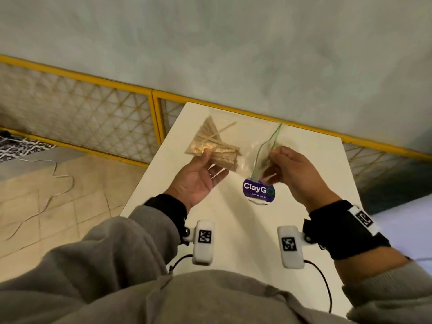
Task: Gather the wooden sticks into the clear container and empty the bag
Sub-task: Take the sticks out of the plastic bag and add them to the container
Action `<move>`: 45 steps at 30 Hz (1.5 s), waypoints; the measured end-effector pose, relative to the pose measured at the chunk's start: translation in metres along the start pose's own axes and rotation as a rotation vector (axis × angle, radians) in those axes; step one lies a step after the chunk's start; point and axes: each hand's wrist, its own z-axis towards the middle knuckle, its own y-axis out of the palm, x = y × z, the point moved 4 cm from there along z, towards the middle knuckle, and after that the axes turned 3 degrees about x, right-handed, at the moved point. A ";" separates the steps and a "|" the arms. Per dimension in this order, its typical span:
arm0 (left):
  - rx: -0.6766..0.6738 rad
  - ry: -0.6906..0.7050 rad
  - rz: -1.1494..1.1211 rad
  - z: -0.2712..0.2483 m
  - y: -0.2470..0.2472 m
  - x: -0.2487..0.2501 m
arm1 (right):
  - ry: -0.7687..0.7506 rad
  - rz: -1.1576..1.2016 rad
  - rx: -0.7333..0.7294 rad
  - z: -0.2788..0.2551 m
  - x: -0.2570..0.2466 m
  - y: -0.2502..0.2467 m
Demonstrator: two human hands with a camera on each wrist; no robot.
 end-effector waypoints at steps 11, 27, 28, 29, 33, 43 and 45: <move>-0.040 -0.076 0.002 0.013 -0.009 0.000 | -0.032 0.157 0.111 -0.016 0.002 0.016; -0.036 -0.123 0.062 0.010 -0.020 0.010 | -0.045 0.128 -0.223 -0.016 0.025 0.049; -0.016 -0.121 0.072 0.010 -0.021 0.009 | -0.043 0.120 -0.202 -0.014 0.026 0.050; -0.010 -0.123 0.088 0.010 -0.020 0.007 | -0.032 0.164 -0.165 -0.012 0.027 0.049; -0.043 -0.207 0.222 0.010 -0.013 -0.004 | 0.058 0.547 -0.195 -0.007 0.025 0.054; -0.011 -0.212 0.303 0.010 -0.004 -0.009 | -0.028 -0.002 0.034 0.006 0.028 0.048; -0.050 -0.214 0.383 0.008 -0.002 -0.014 | 0.114 -0.085 -0.037 0.014 0.035 0.055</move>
